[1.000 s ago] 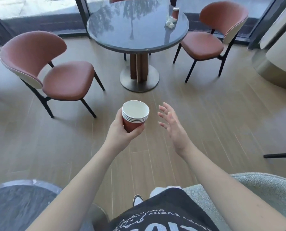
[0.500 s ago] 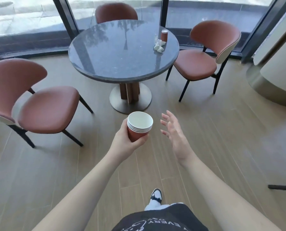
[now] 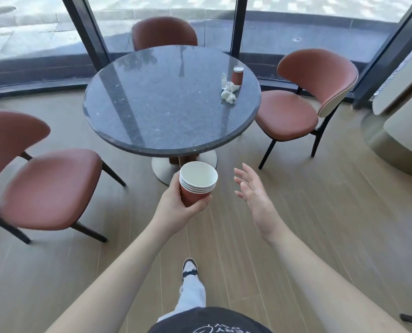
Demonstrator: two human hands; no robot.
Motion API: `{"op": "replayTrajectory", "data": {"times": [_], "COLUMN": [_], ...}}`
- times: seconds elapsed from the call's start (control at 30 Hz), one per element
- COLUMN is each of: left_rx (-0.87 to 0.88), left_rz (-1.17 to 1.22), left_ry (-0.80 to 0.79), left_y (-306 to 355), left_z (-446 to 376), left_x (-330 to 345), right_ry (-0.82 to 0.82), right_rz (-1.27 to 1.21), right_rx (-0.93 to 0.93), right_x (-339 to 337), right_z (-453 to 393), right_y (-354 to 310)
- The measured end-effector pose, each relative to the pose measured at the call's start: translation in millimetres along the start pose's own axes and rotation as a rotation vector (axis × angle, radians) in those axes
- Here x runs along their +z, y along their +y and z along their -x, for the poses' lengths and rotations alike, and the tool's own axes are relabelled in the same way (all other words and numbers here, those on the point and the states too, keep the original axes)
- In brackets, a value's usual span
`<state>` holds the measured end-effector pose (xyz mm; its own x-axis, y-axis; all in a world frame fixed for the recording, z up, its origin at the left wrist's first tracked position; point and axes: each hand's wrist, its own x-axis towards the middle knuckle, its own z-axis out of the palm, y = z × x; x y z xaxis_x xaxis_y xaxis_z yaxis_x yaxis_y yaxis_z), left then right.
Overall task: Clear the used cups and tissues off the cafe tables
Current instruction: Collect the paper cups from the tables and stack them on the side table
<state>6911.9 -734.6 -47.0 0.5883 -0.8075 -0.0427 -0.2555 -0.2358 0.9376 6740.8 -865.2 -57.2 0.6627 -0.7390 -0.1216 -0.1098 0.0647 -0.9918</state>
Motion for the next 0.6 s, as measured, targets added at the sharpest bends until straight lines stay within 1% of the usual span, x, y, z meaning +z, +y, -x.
{"op": "replayTrajectory", "data": {"times": [0.2,0.33,0.43,0.6], "left_rx": [0.004,0.007,0.033,0.051], "left_rz": [0.007,0.005,0.009,0.014], "left_ry": [-0.047,-0.108,-0.155,-0.194], "left_y": [-6.7,-1.0,6.5,14.9], "left_z": [-103.0,-169.7,-212.2,-270.2], "left_x": [-12.6,-13.3,-3.0,26.7], "right_ry": [0.037,0.107,0.156,0.181], "right_rz": [0.016,0.012,0.016,0.034], "right_rx": [0.014,0.014,0.027,0.030], "right_x": [4.2,-2.3,-14.8,-51.1], "right_z": [-90.6,-139.8,-167.0,-213.8], "right_y": [-14.9,-28.7,-32.6,-32.0]}}
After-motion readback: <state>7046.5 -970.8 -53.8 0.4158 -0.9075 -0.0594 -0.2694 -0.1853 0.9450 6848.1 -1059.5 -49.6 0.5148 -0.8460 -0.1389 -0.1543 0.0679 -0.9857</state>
